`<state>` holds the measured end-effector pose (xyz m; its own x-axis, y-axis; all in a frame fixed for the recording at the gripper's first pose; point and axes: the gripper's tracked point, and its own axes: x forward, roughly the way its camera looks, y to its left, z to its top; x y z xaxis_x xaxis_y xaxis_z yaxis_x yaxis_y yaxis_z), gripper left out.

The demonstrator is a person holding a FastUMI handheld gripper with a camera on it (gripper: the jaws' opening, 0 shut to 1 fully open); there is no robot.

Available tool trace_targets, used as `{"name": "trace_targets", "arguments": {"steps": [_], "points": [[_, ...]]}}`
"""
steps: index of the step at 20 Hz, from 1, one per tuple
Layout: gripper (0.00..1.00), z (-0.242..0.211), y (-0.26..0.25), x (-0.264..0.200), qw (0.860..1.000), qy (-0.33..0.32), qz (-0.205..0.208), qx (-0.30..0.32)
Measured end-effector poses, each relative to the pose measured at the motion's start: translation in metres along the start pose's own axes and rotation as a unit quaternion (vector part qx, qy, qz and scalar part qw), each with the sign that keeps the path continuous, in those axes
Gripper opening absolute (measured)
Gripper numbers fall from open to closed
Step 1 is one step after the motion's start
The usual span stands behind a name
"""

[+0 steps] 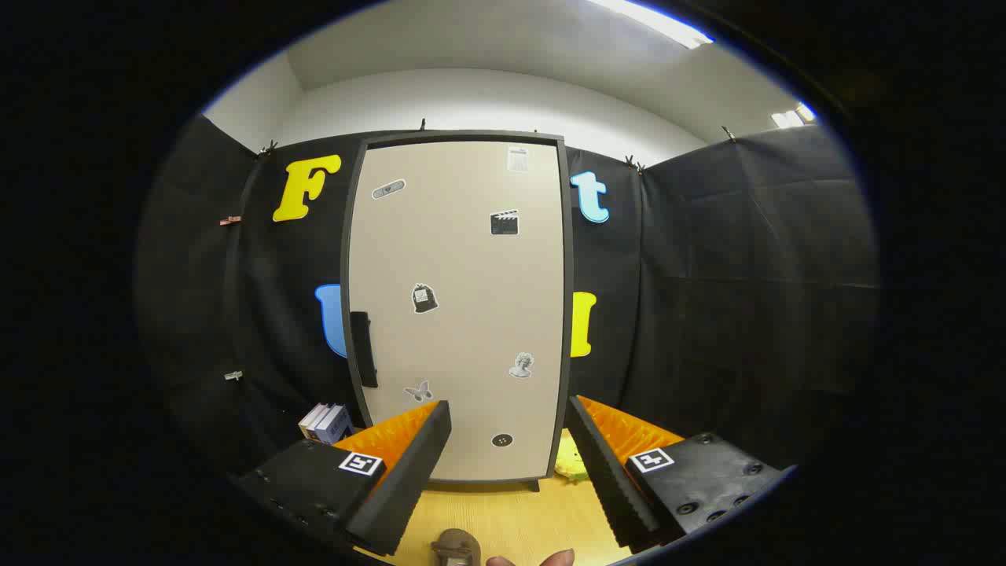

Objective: Open the shoe cabinet door, grab the shoes and put them into the shoe cabinet, then close the shoe cabinet door.

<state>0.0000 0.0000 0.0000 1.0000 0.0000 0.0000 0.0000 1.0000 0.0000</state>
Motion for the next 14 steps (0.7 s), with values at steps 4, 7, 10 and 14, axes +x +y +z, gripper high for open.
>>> {"name": "trace_targets", "arguments": {"steps": [4, 7, 10, 14], "points": [[0.98, 0.0000, -0.0009, 0.0000, 1.000, 0.000, -0.002, 0.000], [0.98, 0.0008, -0.0009, 0.0011, 1.000, -0.001, -0.003, 0.000], [0.98, 0.0001, 0.0008, 0.0012, 1.000, -0.001, -0.002, -0.003], [0.98, -0.0009, 0.0026, 0.0031, 1.000, 0.001, 0.000, -0.004]]}}
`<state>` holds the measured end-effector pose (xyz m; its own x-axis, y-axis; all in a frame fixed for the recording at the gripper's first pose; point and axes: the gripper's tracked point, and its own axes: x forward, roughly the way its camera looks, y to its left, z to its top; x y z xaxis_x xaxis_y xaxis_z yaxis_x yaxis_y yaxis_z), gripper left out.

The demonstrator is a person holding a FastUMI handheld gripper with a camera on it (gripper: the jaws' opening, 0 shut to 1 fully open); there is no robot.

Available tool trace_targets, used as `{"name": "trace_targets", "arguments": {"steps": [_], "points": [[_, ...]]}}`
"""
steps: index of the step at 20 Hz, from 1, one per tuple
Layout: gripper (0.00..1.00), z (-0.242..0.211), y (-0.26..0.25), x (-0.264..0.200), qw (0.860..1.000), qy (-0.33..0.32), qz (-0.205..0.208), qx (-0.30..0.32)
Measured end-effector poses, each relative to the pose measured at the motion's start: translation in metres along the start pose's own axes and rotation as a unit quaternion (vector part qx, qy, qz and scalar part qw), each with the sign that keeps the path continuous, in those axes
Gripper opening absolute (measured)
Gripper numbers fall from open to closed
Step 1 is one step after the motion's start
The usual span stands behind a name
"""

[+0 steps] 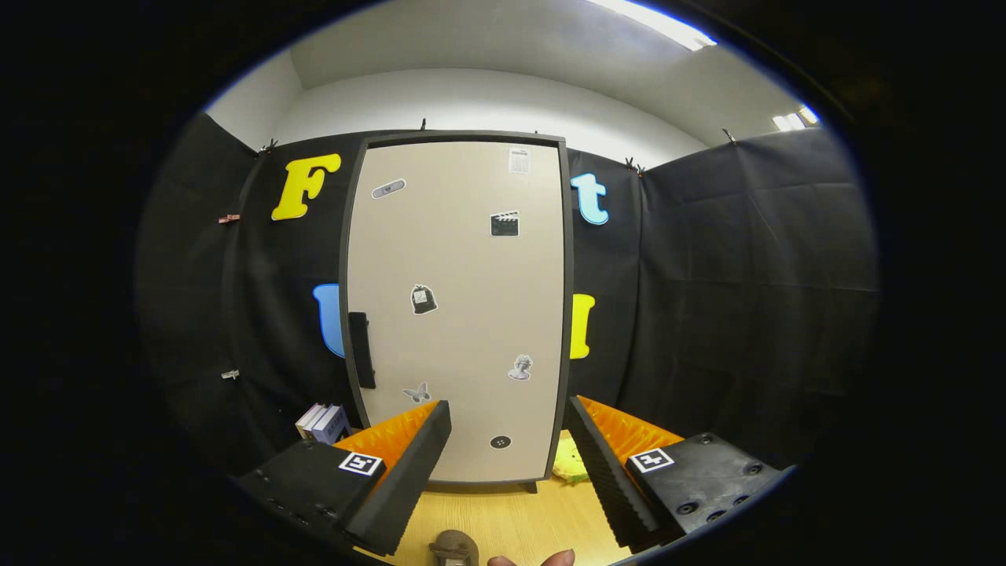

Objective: Open the shoe cabinet door, grab the shoes and put them into the shoe cabinet, then close the shoe cabinet door.

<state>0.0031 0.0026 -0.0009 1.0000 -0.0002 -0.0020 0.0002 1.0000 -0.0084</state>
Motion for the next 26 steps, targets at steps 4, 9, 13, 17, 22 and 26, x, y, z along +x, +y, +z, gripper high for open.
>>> {"name": "trace_targets", "arguments": {"steps": [4, 9, 13, 17, 22, 26], "points": [[0.98, 0.002, 0.006, 0.001, 1.000, -0.001, 0.006, 0.001], [0.98, 0.014, 0.034, 0.012, 1.000, -0.009, 0.025, 0.011], [0.98, 0.019, 0.075, 0.039, 0.999, -0.018, 0.047, 0.004], [0.98, 0.013, 0.125, 0.074, 0.997, -0.012, 0.073, 0.011], [0.98, 0.002, 0.181, 0.122, 0.995, -0.012, 0.096, 0.019], [0.98, -0.019, 0.208, 0.166, 0.995, 0.001, 0.097, 0.017]]}}
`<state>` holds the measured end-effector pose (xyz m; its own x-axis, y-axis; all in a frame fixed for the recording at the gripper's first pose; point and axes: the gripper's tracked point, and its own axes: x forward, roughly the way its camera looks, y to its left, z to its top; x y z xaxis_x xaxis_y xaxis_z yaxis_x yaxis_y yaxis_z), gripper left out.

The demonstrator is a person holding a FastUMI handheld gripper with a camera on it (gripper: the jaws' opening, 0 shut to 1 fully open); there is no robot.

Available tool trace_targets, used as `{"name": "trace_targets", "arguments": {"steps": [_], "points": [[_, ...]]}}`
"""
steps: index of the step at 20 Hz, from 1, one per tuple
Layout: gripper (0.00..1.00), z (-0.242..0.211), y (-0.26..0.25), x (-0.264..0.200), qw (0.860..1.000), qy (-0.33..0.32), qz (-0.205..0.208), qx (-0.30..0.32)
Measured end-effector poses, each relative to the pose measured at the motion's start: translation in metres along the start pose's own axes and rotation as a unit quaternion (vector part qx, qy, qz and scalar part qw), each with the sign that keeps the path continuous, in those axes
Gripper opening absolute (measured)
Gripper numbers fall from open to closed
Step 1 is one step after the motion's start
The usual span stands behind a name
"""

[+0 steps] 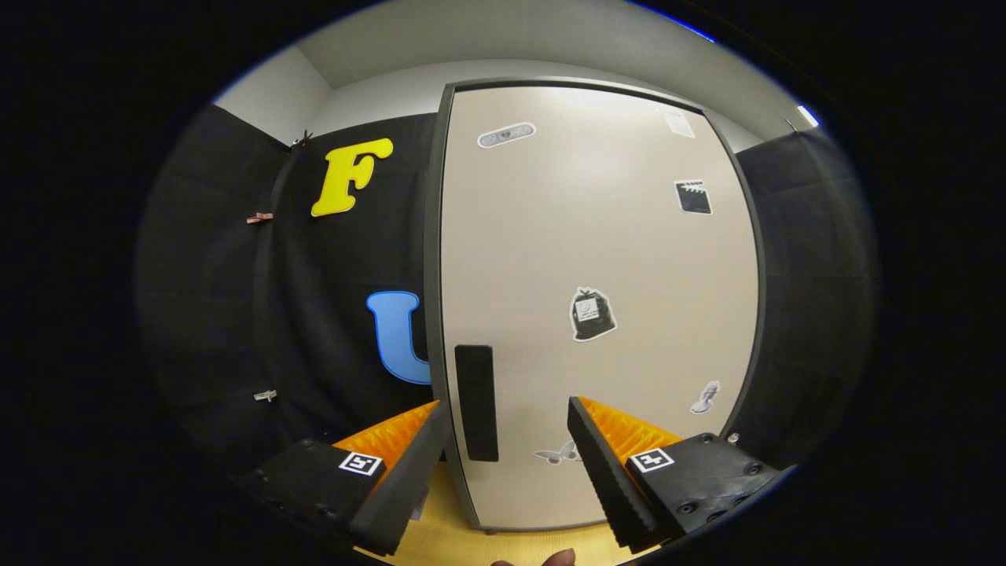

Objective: Open the shoe cabinet door, grab the shoes and put them into the shoe cabinet, then close the shoe cabinet door.

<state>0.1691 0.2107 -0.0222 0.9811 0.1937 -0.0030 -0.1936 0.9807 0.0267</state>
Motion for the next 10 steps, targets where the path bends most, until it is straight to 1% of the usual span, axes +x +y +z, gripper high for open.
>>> {"name": "trace_targets", "arguments": {"steps": [4, 6, 7, 8, 9, 10], "points": [[0.98, -0.013, 0.006, 0.036, 1.000, 0.001, -0.009, 0.005], [0.93, -0.021, 0.011, 0.048, 1.000, 0.014, -0.010, 0.014], [0.81, -0.028, 0.013, 0.054, 0.999, 0.024, -0.009, 0.021], [0.74, -0.033, 0.010, 0.055, 0.999, 0.036, -0.023, 0.021], [0.64, -0.029, 0.013, 0.057, 0.999, 0.018, -0.022, 0.019], [0.60, -0.032, 0.017, 0.057, 1.000, 0.018, -0.018, 0.006]]}}
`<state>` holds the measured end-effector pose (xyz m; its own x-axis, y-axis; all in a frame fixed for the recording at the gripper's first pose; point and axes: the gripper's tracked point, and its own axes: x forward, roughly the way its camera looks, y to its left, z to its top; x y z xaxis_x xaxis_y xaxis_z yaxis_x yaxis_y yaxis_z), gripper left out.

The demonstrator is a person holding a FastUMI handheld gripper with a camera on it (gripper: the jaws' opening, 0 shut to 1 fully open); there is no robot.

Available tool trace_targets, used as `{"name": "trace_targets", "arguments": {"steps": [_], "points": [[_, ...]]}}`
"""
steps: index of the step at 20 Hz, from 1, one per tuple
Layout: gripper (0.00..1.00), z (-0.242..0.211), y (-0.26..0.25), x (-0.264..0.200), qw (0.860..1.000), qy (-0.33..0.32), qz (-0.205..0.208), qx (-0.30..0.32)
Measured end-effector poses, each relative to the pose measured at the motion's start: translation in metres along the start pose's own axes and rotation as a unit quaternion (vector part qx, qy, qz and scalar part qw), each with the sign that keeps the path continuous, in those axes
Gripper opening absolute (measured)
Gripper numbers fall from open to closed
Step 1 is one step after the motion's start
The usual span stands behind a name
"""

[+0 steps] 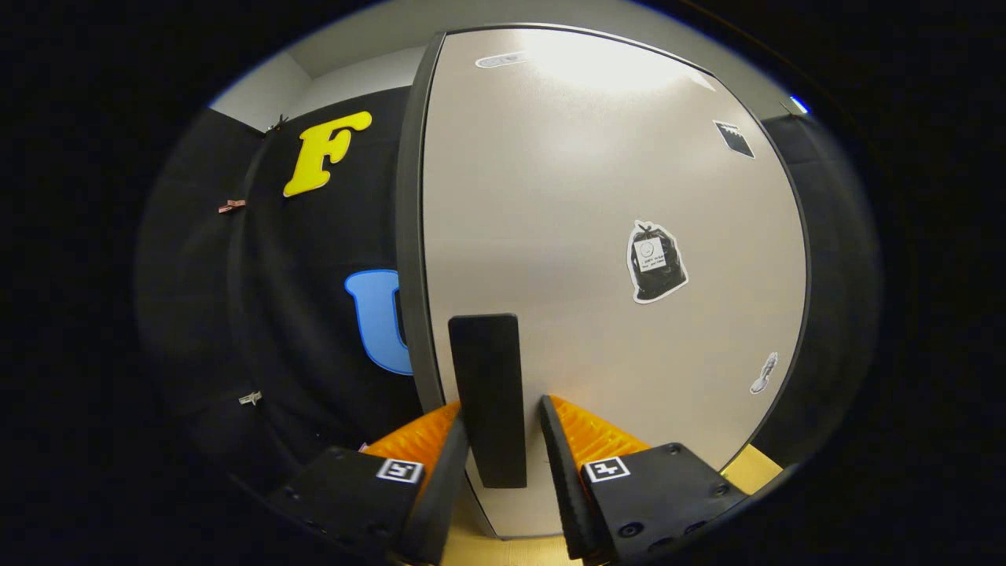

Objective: Open the shoe cabinet door, grab the shoes and put them into the shoe cabinet, then close the shoe cabinet door.

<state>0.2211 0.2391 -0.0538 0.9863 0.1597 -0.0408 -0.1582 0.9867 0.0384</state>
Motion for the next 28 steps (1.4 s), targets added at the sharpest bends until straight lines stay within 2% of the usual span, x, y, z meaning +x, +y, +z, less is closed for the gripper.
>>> {"name": "trace_targets", "arguments": {"steps": [1, 2, 3, 5, 6, 8, 9, 14, 21, 28], "points": [[0.55, -0.005, -0.001, -0.003, 1.000, 0.009, -0.005, -0.019], [0.55, 0.000, -0.001, -0.002, 1.000, -0.007, -0.007, -0.026], [0.34, -0.004, -0.002, -0.001, 1.000, 0.004, -0.007, -0.026], [0.28, -0.007, 0.000, -0.002, 1.000, 0.014, 0.005, -0.011], [0.21, -0.003, 0.000, -0.003, 1.000, 0.015, 0.010, -0.010], [0.21, -0.003, -0.001, -0.009, 1.000, 0.012, 0.020, -0.019], [0.14, -0.003, -0.001, -0.012, 1.000, 0.012, 0.025, -0.011], [0.14, 0.007, 0.001, -0.058, 0.998, 0.013, 0.055, 0.000], [0.14, 0.016, -0.022, -0.117, 0.997, 0.019, 0.079, 0.003], [0.14, 0.020, -0.037, -0.143, 0.996, 0.019, 0.087, 0.007]]}}
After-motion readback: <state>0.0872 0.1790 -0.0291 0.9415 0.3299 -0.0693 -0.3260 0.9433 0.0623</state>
